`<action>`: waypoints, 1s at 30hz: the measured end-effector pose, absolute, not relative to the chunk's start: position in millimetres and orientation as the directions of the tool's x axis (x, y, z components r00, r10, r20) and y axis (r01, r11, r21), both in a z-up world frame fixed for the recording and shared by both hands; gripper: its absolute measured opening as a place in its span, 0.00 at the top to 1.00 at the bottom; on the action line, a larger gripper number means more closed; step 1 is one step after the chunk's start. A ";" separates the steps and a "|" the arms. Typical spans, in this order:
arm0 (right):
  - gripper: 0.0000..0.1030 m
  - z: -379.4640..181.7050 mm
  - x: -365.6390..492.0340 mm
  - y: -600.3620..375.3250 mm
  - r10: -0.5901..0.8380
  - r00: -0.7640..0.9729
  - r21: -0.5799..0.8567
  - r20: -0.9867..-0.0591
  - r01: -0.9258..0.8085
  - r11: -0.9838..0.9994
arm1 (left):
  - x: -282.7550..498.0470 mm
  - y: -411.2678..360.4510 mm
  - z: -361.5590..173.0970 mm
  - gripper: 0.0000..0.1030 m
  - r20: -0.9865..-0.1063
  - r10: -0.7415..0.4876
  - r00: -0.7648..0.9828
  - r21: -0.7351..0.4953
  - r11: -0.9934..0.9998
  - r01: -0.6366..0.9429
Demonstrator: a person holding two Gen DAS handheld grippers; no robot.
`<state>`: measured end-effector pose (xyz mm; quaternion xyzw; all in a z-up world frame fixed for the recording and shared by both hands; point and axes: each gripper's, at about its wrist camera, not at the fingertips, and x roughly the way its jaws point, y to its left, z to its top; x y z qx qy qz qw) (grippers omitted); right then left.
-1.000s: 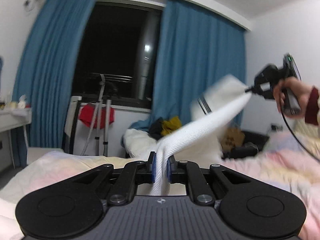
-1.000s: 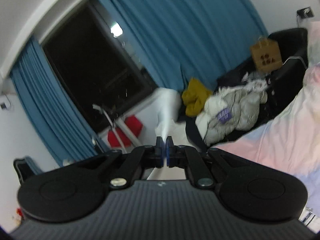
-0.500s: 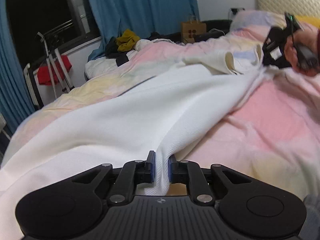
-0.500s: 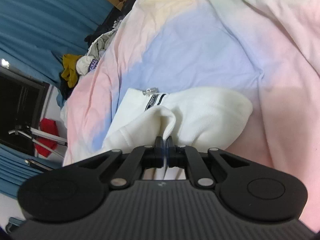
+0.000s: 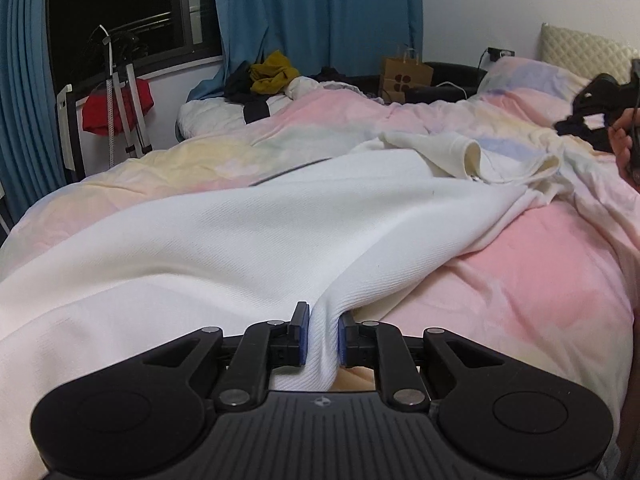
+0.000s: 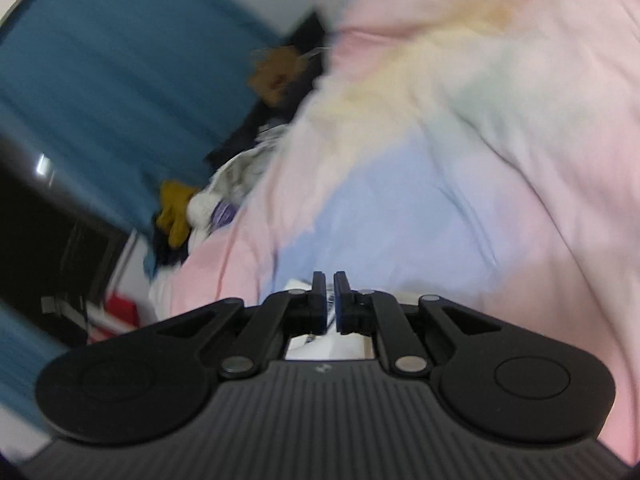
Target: Fold clothes
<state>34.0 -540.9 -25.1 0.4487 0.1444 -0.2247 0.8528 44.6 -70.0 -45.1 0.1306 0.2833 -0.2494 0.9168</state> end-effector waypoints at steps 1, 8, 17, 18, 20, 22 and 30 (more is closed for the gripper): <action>0.92 -20.0 41.9 -533.1 -0.225 0.870 0.672 -0.439 0.484 0.560 | 44.3 -70.4 -44.1 0.84 -0.581 -0.385 0.717 0.096 0.842 0.531; 0.55 -12.0 105.5 -465.7 0.174 0.869 0.583 -0.464 0.152 0.798 | 47.7 -68.9 -42.6 0.84 -0.578 -0.395 0.714 0.058 0.853 0.519; 0.25 -7.8 112.9 -401.5 0.331 0.761 0.383 -0.559 -0.117 0.916 | 48.4 -66.4 -40.8 0.83 -0.580 -0.400 0.710 0.037 0.857 0.513; 0.25 -9.6 114.1 -392.3 0.307 0.750 0.328 -0.586 -0.128 0.936 | 48.1 -66.2 -40.7 0.83 -0.580 -0.400 0.709 0.035 0.858 0.513; 0.26 -12.9 116.2 -377.9 0.254 0.738 0.226 -0.625 -0.141 0.964 | 47.6 -64.5 -40.5 0.83 -0.581 -0.401 0.709 0.033 0.858 0.512; 0.39 -18.9 122.2 -372.7 0.179 0.735 0.154 -0.655 -0.103 0.983 | 47.5 -64.7 -40.6 0.83 -0.582 -0.400 0.708 0.032 0.858 0.512; 0.89 3.3 130.4 -429.8 0.049 0.877 0.358 -0.477 0.143 0.923 | 48.0 -64.5 -40.2 0.83 -0.586 -0.403 0.704 0.012 0.864 0.504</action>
